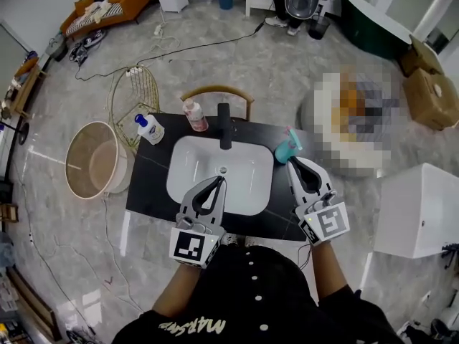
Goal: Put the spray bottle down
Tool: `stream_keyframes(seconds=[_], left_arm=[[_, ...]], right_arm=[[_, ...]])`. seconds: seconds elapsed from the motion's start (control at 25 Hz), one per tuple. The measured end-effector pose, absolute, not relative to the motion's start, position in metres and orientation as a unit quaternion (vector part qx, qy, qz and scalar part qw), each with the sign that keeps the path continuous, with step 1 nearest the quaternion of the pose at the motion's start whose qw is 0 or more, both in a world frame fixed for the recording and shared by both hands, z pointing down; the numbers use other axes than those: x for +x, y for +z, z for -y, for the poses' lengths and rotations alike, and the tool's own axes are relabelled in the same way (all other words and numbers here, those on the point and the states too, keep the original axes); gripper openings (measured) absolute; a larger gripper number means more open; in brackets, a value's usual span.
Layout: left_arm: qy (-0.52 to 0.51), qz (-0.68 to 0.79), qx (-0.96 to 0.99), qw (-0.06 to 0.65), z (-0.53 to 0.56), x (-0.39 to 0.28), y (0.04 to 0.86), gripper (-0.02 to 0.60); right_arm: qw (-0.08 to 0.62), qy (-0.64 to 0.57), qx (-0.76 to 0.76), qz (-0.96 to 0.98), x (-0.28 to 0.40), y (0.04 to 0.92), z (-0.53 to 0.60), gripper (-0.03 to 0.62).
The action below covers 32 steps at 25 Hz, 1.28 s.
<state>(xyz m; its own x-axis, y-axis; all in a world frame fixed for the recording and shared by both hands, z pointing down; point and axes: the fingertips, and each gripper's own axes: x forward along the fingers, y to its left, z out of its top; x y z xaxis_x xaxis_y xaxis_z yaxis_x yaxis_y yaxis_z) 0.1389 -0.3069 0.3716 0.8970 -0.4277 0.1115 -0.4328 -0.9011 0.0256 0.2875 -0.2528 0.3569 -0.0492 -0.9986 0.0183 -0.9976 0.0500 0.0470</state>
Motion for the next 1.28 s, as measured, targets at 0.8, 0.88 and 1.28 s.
stream_keyframes(seconds=[0.8,0.88,1.28], left_arm=[[0.027,0.231,0.973,0.011,0.322,0.139,0.342,0.021],[0.026,0.230,0.973,0.012,0.322,0.137,0.342,0.021],[0.023,0.229,0.973,0.013,0.322,0.130,0.342,0.021]], right_arm=[[0.006,-0.019,0.698,0.716,0.267,0.340,0.244,-0.005],[0.008,-0.019,0.698,0.716,0.265,0.340,0.245,-0.005],[0.003,-0.015,0.697,0.717,0.256,0.335,0.251,-0.005]])
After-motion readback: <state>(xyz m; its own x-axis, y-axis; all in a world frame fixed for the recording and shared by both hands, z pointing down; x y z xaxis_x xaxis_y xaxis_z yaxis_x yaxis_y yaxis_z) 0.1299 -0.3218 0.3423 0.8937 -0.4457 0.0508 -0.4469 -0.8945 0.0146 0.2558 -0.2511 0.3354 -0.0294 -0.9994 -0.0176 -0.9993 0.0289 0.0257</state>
